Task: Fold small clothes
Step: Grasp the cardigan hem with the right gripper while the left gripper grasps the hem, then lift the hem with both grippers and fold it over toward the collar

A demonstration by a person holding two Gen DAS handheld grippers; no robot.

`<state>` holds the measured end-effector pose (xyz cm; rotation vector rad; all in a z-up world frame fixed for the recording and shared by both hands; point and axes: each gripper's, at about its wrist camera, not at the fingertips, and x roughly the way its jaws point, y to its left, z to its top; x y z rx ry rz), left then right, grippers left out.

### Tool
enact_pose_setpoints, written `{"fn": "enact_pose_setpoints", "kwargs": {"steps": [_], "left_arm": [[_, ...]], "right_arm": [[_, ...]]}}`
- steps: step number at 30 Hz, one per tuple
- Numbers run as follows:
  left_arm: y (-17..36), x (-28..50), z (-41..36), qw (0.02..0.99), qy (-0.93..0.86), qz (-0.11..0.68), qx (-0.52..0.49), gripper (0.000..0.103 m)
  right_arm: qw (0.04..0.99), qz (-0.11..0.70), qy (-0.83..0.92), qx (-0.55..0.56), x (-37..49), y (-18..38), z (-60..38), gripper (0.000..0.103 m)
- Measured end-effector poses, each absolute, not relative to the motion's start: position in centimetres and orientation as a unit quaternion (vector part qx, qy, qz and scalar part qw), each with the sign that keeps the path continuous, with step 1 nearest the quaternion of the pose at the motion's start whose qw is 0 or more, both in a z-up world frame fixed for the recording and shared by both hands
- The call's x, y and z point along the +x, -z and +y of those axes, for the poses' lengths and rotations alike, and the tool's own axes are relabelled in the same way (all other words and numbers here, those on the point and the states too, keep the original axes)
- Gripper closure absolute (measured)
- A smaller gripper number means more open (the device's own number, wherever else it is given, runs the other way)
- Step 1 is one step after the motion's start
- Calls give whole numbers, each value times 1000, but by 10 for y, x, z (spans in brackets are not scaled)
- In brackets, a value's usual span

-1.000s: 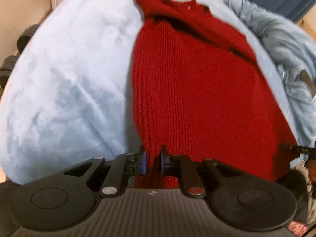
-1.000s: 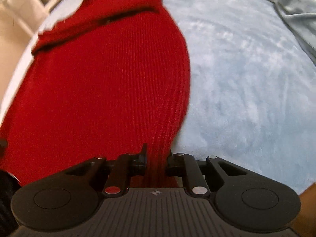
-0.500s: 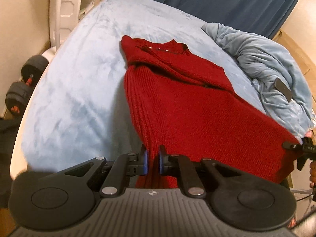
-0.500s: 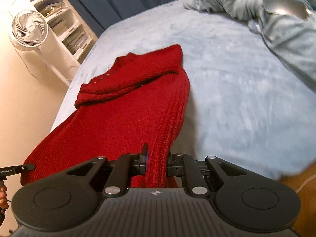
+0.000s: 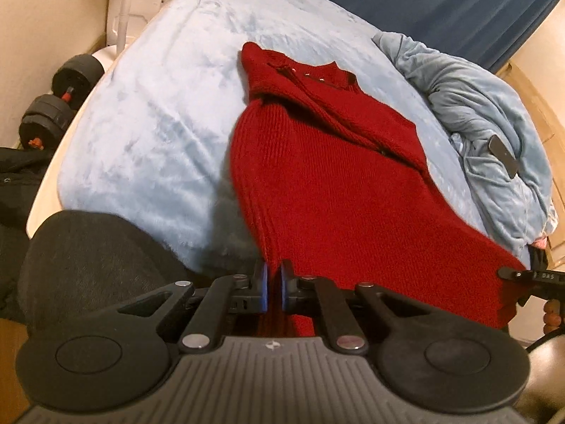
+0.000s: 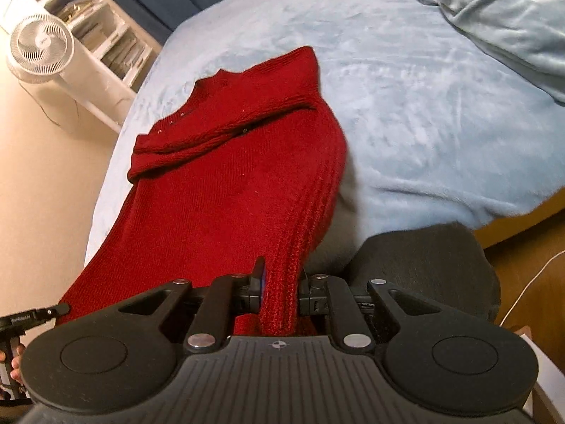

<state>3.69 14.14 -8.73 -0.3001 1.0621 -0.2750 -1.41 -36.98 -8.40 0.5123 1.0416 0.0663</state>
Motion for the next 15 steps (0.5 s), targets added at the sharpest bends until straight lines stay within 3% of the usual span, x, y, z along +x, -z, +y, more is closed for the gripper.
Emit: {"fn": "enact_pose_setpoints", "kwargs": {"steps": [7, 15], "left_arm": [[77, 94, 144, 836, 120, 502, -186, 97], [42, 270, 126, 868, 113, 455, -164, 97]], "right_arm": [[808, 518, -24, 280, 39, 79, -378, 90], [802, 505, -6, 319, 211, 54, -407, 89]]}}
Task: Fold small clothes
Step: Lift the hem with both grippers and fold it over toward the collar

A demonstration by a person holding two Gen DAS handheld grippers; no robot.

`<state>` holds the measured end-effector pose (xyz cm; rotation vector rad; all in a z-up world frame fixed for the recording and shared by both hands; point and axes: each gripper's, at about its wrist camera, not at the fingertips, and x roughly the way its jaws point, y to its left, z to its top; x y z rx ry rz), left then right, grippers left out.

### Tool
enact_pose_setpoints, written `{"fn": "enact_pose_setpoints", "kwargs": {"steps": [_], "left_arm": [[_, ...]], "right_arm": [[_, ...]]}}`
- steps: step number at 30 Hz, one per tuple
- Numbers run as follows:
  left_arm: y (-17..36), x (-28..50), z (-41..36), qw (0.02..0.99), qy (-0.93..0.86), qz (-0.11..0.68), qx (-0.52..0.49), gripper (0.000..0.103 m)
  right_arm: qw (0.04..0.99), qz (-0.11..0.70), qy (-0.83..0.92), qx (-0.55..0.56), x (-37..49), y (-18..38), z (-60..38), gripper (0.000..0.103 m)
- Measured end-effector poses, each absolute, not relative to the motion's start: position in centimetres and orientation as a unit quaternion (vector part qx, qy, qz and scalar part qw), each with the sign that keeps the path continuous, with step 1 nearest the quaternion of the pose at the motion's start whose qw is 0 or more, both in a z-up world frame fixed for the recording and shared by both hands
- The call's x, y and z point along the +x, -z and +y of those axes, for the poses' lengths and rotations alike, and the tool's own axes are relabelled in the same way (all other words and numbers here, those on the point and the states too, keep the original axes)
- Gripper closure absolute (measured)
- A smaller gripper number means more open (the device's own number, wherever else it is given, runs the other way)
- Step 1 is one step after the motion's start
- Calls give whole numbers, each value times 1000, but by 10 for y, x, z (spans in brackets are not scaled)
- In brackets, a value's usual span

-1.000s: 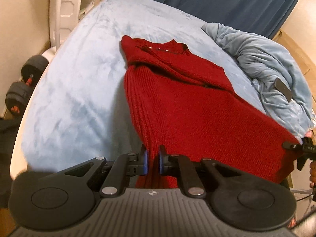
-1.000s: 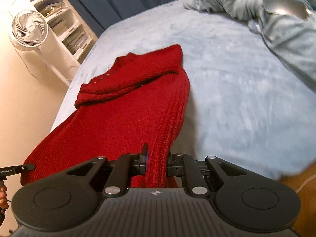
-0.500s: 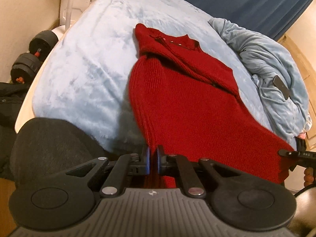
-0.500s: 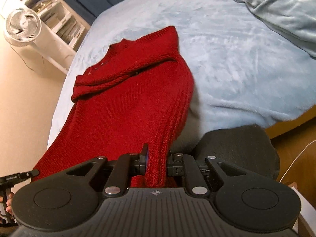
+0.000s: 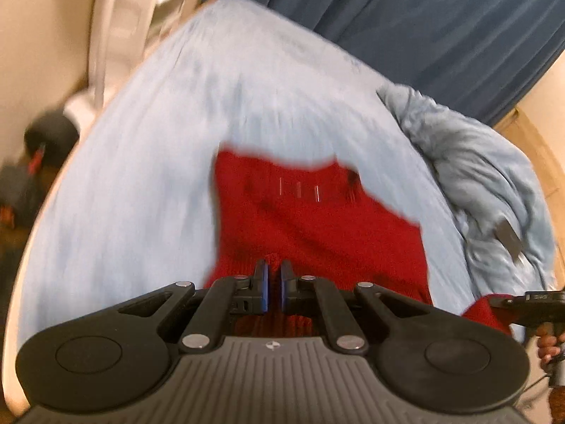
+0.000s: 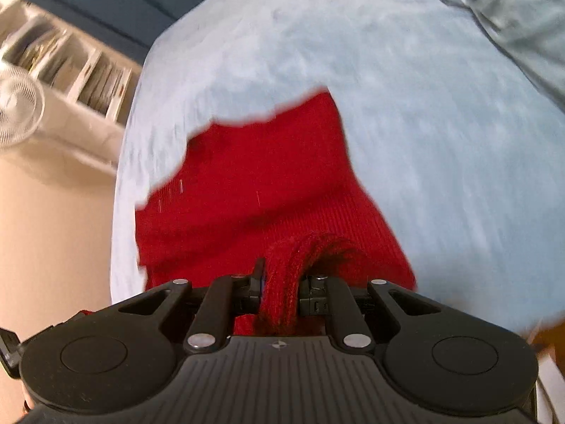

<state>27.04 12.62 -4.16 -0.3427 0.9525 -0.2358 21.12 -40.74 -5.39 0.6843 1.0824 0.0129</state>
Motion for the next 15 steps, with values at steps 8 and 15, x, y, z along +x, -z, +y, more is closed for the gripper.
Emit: {"fn": "enact_pose_setpoints", "kwargs": {"steps": [8, 15], "left_arm": [[74, 452, 144, 893, -99, 404, -171, 38], [125, 436, 120, 892, -16, 432, -132, 23]], "right_arm": [[821, 404, 132, 382, 341, 92, -458, 37], [835, 425, 117, 329, 319, 153, -452, 37]]}}
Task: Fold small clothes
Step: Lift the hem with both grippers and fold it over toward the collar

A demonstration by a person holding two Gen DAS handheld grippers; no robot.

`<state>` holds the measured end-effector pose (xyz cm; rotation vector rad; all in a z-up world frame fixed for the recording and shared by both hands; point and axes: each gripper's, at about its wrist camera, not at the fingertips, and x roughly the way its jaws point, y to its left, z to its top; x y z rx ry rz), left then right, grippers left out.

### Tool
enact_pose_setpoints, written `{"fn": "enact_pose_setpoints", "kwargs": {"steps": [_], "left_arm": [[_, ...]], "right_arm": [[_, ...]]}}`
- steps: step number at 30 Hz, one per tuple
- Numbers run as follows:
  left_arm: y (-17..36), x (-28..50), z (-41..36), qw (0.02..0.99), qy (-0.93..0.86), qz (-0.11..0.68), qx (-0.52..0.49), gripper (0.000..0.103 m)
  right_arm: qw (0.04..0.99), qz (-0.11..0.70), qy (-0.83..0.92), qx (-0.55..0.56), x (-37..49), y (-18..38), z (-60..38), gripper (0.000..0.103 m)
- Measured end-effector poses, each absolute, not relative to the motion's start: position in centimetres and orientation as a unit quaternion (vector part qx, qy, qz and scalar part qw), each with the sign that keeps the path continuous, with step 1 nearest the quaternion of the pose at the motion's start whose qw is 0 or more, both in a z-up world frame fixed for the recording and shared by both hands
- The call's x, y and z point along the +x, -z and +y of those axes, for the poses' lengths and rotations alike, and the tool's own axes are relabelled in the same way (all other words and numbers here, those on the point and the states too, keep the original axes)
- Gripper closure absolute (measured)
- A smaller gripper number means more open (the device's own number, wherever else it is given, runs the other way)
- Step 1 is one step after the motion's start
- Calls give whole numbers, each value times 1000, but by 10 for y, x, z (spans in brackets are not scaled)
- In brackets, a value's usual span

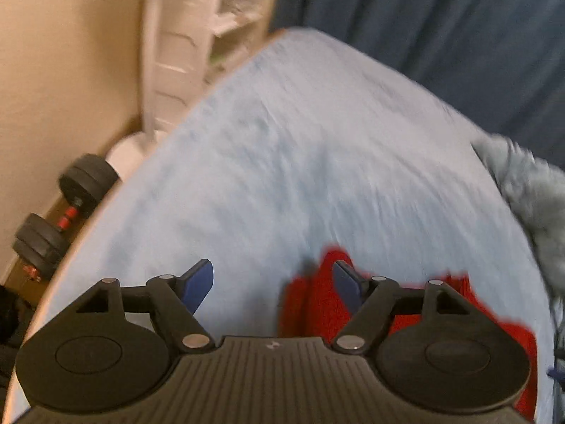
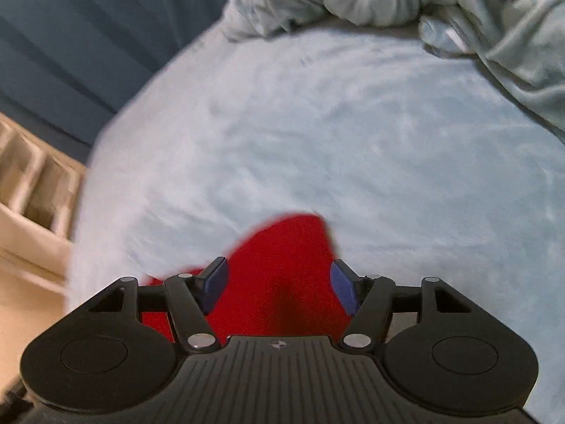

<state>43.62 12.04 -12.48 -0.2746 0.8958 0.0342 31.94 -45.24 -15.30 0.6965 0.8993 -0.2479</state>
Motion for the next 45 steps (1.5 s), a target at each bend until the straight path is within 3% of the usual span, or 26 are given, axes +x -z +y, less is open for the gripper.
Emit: {"fn": "enact_pose_setpoints", "kwargs": {"steps": [4, 8, 9, 10, 11, 13, 17, 20, 23, 27, 28, 29, 30, 32, 33, 34, 38, 41, 43, 44, 45], "left_arm": [[139, 437, 77, 889, 16, 451, -74, 18], [145, 447, 43, 893, 29, 450, -4, 19], [150, 451, 36, 892, 39, 451, 14, 48], [155, 454, 32, 888, 49, 457, 27, 94], [157, 455, 30, 881, 47, 469, 31, 97], [144, 446, 40, 894, 51, 445, 1, 97], [92, 418, 83, 913, 62, 397, -72, 98], [85, 414, 117, 911, 44, 400, -92, 98], [114, 433, 124, 899, 14, 432, -76, 97], [166, 457, 109, 877, -8, 478, -51, 96], [174, 460, 105, 876, -12, 481, -40, 95], [178, 460, 104, 878, -19, 477, -35, 91], [178, 457, 106, 881, -22, 471, -38, 86], [173, 449, 114, 884, -27, 463, -51, 62], [167, 441, 120, 887, -34, 458, -52, 40], [160, 432, 121, 889, -37, 453, -55, 26], [134, 374, 128, 893, 5, 441, -85, 23], [136, 336, 121, 881, 41, 459, -108, 11], [149, 324, 111, 869, 54, 483, -99, 13], [157, 321, 108, 863, 54, 494, -93, 22], [165, 319, 106, 858, 62, 501, -95, 74]], "right_arm": [[834, 434, 123, 318, 323, 179, -444, 37], [830, 441, 121, 320, 327, 194, -440, 37], [828, 443, 117, 323, 327, 197, -439, 37], [829, 446, 115, 318, 329, 197, -437, 51], [835, 441, 115, 309, 328, 192, -434, 78], [861, 411, 115, 276, 320, 168, -426, 91], [893, 352, 75, 271, 299, 116, -417, 92], [898, 324, 67, 289, 292, 100, -419, 92], [887, 347, 98, 287, 312, 123, -422, 92], [848, 436, 126, 273, 347, 188, -426, 90], [847, 440, 127, 272, 348, 197, -428, 80], [846, 438, 126, 277, 348, 200, -431, 66], [843, 430, 130, 294, 342, 199, -437, 62], [834, 421, 123, 336, 328, 195, -448, 50], [831, 419, 116, 348, 319, 193, -452, 49], [829, 420, 113, 353, 309, 190, -455, 46], [834, 420, 95, 345, 261, 177, -446, 42], [827, 435, 73, 348, 230, 178, -429, 38], [833, 439, 87, 325, 212, 183, -412, 38], [843, 434, 91, 304, 207, 184, -405, 40], [853, 434, 95, 274, 205, 184, -398, 46]]}}
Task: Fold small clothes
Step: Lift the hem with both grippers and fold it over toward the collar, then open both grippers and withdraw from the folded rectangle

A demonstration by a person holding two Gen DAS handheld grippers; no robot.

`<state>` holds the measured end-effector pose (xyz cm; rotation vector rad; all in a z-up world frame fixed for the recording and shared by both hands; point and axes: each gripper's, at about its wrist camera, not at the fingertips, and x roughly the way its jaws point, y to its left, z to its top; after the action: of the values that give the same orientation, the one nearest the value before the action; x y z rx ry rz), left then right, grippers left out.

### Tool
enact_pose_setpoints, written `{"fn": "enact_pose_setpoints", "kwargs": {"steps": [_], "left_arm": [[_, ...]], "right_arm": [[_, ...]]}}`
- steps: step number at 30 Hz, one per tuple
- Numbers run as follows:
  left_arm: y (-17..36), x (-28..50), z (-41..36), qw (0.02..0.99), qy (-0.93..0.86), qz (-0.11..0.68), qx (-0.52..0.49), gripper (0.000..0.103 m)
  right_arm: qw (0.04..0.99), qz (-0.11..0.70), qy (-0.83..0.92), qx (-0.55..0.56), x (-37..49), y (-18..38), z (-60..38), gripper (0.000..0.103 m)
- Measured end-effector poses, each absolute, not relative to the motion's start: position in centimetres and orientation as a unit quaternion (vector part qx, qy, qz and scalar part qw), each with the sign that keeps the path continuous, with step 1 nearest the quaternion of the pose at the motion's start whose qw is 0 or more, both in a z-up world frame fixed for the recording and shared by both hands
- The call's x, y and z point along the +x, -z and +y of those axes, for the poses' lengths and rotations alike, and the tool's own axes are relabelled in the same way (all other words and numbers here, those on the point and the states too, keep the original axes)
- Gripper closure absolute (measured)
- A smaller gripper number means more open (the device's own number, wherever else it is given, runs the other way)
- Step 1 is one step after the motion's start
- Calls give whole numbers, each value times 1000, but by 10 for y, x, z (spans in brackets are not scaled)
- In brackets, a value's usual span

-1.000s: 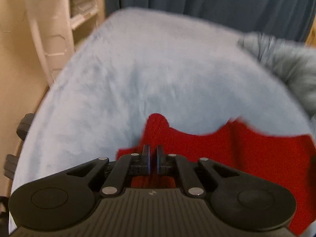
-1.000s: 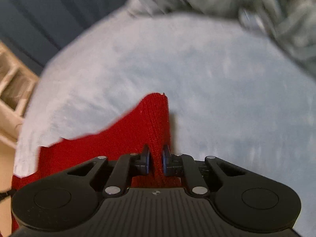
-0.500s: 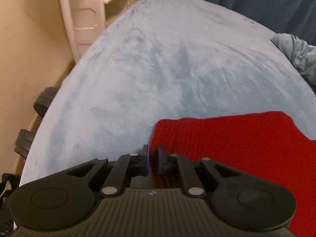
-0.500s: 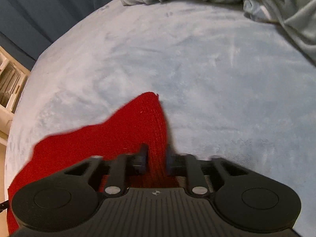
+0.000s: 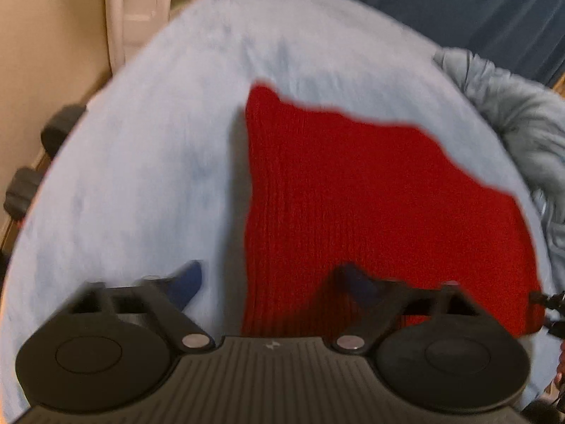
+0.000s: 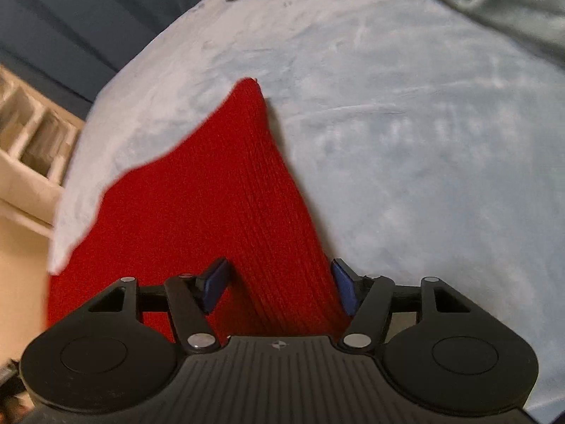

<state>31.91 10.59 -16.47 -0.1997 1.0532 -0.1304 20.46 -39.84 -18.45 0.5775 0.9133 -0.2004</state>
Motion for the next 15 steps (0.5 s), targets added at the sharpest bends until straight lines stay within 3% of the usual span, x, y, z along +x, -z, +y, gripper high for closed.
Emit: {"fn": "enact_pose_setpoints", "kwargs": {"steps": [1, 2, 3, 8, 9, 10, 13, 15], "left_arm": [[170, 320, 107, 847, 73, 514, -112, 91], [169, 318, 111, 846, 57, 516, -124, 91], [166, 314, 115, 848, 52, 511, -127, 91], [190, 301, 129, 839, 41, 521, -152, 87], [194, 298, 134, 838, 40, 517, -172, 80], [195, 296, 139, 838, 34, 511, -188, 66], [179, 290, 143, 845, 19, 505, -177, 45], [156, 279, 137, 863, 15, 488, -127, 35]], "right_arm": [[858, 437, 101, 252, 205, 183, -394, 67], [859, 438, 106, 243, 206, 180, -393, 81], [860, 433, 113, 247, 206, 177, -396, 88], [844, 447, 133, 265, 209, 198, -418, 86], [845, 448, 132, 261, 209, 204, -416, 85], [847, 446, 137, 255, 208, 203, -415, 80], [833, 455, 164, 268, 200, 184, -419, 53], [832, 452, 169, 273, 186, 161, -417, 52]]}}
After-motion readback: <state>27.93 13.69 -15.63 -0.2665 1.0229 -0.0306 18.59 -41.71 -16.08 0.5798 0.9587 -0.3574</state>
